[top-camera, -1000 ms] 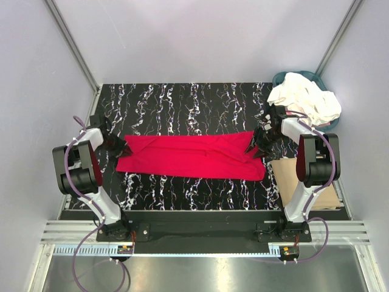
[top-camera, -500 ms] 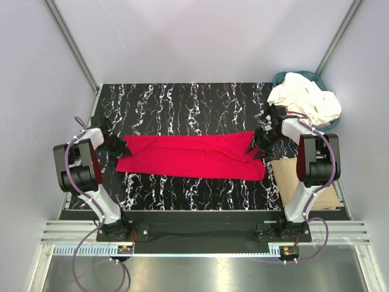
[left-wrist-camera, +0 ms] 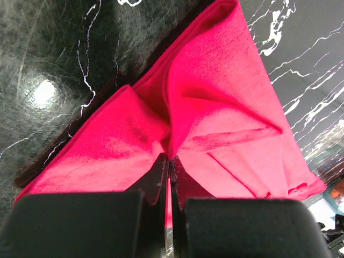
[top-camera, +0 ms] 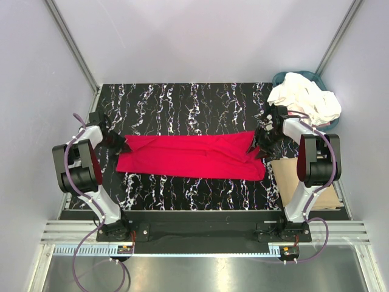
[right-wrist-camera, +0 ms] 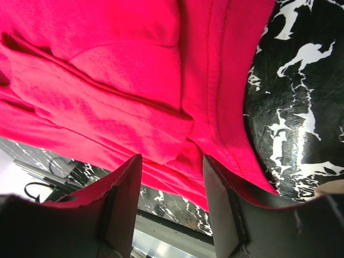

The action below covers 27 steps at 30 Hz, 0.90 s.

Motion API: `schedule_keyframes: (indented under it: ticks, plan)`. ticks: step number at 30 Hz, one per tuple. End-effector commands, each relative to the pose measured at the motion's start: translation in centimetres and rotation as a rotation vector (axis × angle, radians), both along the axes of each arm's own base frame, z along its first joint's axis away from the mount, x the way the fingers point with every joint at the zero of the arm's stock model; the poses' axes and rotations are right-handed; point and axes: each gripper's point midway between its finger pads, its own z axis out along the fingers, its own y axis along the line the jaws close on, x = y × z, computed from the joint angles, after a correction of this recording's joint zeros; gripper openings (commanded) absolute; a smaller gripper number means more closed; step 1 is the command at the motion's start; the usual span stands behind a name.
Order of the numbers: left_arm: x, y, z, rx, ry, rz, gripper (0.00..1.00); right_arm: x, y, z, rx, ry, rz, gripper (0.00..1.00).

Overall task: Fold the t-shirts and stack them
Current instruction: Fold the tshirt

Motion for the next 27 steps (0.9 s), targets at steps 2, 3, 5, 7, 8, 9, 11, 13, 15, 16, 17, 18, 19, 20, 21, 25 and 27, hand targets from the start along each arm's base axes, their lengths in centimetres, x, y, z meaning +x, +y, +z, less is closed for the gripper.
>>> schedule_keyframes:
  ticks: [2, 3, 5, 7, 8, 9, 11, 13, 15, 16, 17, 18, 19, 20, 21, 25, 27]
  plan:
    - [1.7, 0.3, 2.5, 0.012, -0.085, -0.023, 0.0, 1.5, -1.0, 1.6, -0.053, -0.083, 0.023, 0.55]
    - [1.7, 0.2, 2.5, 0.012, -0.086, -0.025, 0.0, 1.7, -1.0, 1.6, -0.056, -0.087, 0.028, 0.52]
    - [1.7, 0.2, 2.5, 0.006, -0.084, -0.024, 0.0, 2.3, -0.9, 1.6, -0.043, -0.094, 0.031, 0.44]
    - [1.6, 0.1, 2.4, 0.004, -0.082, -0.023, 0.0, 2.4, -0.2, 1.2, -0.005, -0.081, 0.027, 0.32]
    - [1.6, 0.1, 2.3, 0.003, -0.081, -0.023, 0.0, 2.6, -0.1, 1.0, 0.005, -0.077, 0.018, 0.31]
    - [1.6, 0.0, 2.3, 0.004, -0.082, -0.024, 0.0, 2.5, 0.1, 0.7, 0.014, -0.07, 0.017, 0.31]
    - [1.7, 0.1, 2.5, 0.0, -0.086, -0.021, 0.0, 2.3, 0.3, 0.2, 0.028, -0.055, 0.014, 0.36]
    - [1.7, 0.0, 2.7, 0.0, -0.091, -0.025, 0.0, 1.8, 0.3, -0.2, 0.028, -0.037, 0.006, 0.4]
    - [1.7, 0.0, 2.8, 0.003, -0.094, -0.026, 0.0, 1.6, 0.3, -0.3, 0.027, -0.038, 0.004, 0.41]
    - [1.7, 0.1, 2.8, 0.005, -0.095, -0.025, 0.0, 1.4, 0.4, -0.6, 0.028, -0.029, 0.006, 0.41]
    - [1.7, 0.0, 2.8, 0.002, -0.096, -0.026, 0.0, 1.5, 0.3, -0.7, 0.029, -0.03, 0.002, 0.41]
    - [1.7, 0.0, 2.8, 0.0, -0.095, -0.027, 0.0, 1.4, 0.4, -0.8, 0.033, -0.027, 0.002, 0.41]
    - [1.7, -0.1, 2.8, -0.002, -0.093, -0.026, 0.0, 1.4, 0.5, -1.1, 0.039, -0.023, 0.002, 0.41]
    - [1.6, -0.1, 2.8, -0.004, -0.092, -0.026, 0.0, 1.6, 0.6, -1.1, 0.043, -0.027, 0.003, 0.41]
    - [1.6, -0.1, 2.8, -0.001, -0.093, -0.024, 0.0, 1.6, 0.6, -1.3, 0.045, -0.024, -0.001, 0.4]
    - [1.7, 0.0, 3.0, 0.002, -0.099, -0.027, 0.0, 1.9, 0.5, -1.7, 0.042, -0.019, -0.003, 0.38]
    - [1.7, -0.1, 3.0, -0.001, -0.098, -0.028, 0.0, 2.0, 0.5, -2.0, 0.039, -0.015, -0.002, 0.38]
